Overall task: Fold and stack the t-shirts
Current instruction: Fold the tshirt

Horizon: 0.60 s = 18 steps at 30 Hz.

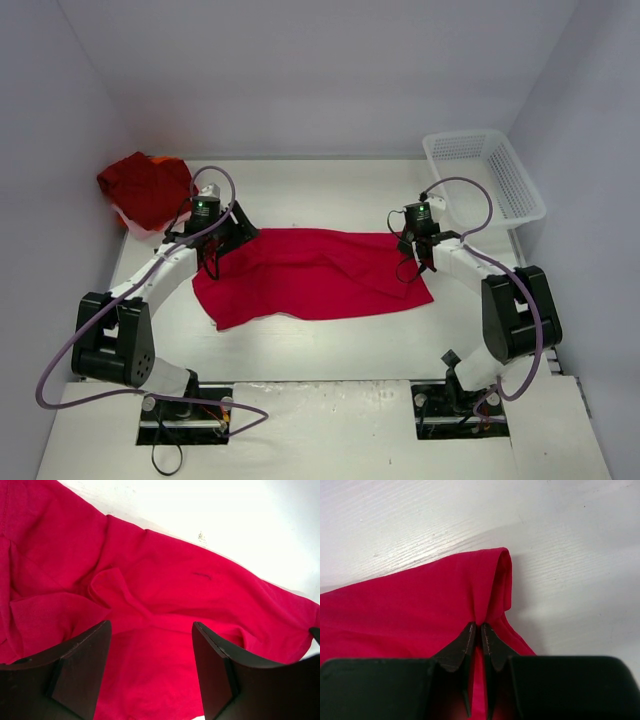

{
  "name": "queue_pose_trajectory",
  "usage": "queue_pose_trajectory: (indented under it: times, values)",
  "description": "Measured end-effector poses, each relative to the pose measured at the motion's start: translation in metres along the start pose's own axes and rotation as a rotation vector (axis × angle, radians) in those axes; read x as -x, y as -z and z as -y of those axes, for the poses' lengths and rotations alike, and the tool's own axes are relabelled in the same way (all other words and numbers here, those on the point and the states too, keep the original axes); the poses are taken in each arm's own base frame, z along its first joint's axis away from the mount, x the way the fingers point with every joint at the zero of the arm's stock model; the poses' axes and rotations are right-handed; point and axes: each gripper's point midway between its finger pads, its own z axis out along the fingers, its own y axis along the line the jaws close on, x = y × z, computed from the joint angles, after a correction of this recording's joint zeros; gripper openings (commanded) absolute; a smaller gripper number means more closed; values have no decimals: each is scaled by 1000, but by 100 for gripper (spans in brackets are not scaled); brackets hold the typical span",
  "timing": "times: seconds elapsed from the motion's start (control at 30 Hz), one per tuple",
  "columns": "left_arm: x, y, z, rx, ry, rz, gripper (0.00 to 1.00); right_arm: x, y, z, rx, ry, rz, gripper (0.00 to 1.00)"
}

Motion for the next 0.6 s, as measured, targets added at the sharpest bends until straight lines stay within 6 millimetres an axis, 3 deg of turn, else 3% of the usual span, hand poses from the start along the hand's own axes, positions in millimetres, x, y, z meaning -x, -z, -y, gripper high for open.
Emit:
queue_pose_trajectory:
  times: [0.6]
  values:
    - [-6, -1, -5, 10, 2, -12, 60, -1, -1, 2, -5, 13, -4, 11]
